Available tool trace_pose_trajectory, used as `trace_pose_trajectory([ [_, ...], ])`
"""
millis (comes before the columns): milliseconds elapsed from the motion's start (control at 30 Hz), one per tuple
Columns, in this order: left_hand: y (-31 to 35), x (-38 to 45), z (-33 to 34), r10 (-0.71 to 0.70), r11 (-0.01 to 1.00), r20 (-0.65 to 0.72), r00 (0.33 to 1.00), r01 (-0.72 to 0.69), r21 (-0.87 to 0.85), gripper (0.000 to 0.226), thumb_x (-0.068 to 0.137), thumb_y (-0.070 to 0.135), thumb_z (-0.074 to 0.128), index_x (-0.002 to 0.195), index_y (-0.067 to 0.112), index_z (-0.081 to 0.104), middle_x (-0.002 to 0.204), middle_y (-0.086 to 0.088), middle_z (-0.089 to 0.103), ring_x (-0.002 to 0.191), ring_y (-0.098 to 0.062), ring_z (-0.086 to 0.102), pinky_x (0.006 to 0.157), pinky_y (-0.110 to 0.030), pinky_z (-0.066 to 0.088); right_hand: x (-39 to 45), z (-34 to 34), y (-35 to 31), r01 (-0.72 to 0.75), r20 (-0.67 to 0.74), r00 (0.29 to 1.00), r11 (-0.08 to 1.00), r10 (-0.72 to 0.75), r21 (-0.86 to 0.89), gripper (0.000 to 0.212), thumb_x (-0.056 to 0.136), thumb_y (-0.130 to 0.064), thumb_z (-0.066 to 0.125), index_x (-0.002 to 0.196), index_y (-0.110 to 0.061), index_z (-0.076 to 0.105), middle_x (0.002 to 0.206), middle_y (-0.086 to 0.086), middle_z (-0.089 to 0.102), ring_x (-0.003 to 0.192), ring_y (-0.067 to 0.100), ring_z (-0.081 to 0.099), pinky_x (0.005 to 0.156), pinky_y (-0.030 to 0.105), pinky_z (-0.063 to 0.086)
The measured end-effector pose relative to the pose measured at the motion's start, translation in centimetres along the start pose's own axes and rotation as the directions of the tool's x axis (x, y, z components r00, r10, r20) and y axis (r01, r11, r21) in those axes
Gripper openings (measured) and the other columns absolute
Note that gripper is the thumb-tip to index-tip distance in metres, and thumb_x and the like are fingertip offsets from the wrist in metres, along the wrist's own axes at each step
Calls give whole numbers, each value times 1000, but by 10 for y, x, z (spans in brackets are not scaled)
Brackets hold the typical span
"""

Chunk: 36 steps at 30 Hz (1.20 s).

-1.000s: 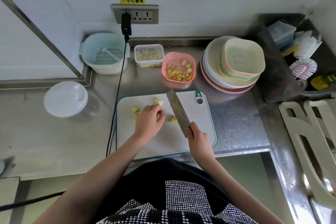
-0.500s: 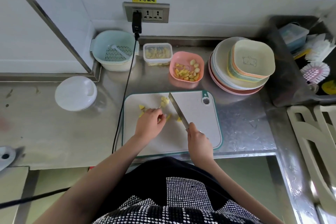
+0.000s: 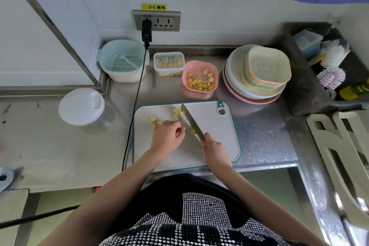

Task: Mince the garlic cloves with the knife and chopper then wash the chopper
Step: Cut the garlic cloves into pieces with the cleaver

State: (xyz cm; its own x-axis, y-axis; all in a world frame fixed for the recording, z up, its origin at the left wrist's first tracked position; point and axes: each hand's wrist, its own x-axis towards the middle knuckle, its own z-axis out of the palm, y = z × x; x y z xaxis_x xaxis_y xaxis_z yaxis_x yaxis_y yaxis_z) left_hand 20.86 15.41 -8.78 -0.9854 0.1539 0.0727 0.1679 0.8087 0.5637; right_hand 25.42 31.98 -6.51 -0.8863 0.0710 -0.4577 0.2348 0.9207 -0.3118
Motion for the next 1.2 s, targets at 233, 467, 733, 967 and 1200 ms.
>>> trace_pose_trajectory([
  [233,1,-6,6,15,1000,3,1000,-15,-2,20,86,22,64,73,9,59,64,-3,59,65,-21,53,52,-26,29,0,-18,16,15,-56,998,989,-7,147,15,102,-30,35,92,-18,36,72,6,53,65,31,51,55,34,35],
  [467,-5,-7,14,16,1000,39,999,-15,-13,12,85,20,62,78,11,59,69,-3,64,69,-25,58,53,-29,37,-8,-19,26,33,-154,988,973,3,229,16,102,-27,36,89,-18,38,65,2,50,56,24,45,49,32,31],
  [733,9,7,4,327,936,-132,936,-301,185,39,83,10,45,119,5,59,114,-10,62,105,-28,55,83,-41,50,-7,-3,24,-8,-94,996,1000,6,-25,20,104,-30,29,101,-12,38,78,12,59,62,31,48,56,34,39],
  [967,45,49,3,285,752,414,864,-470,463,61,98,44,2,153,18,-3,161,3,-6,148,-15,-10,113,-52,-18,-4,-3,22,15,-88,996,998,-21,-62,17,105,-29,29,94,-16,29,70,7,51,60,30,48,57,33,39],
  [1200,41,57,13,104,781,557,824,-414,467,58,102,43,3,152,18,-13,159,3,-17,144,-12,-22,112,-50,-21,5,-4,24,34,-64,997,996,-39,-78,16,104,-26,31,103,-13,39,72,8,54,61,30,53,55,34,42],
])
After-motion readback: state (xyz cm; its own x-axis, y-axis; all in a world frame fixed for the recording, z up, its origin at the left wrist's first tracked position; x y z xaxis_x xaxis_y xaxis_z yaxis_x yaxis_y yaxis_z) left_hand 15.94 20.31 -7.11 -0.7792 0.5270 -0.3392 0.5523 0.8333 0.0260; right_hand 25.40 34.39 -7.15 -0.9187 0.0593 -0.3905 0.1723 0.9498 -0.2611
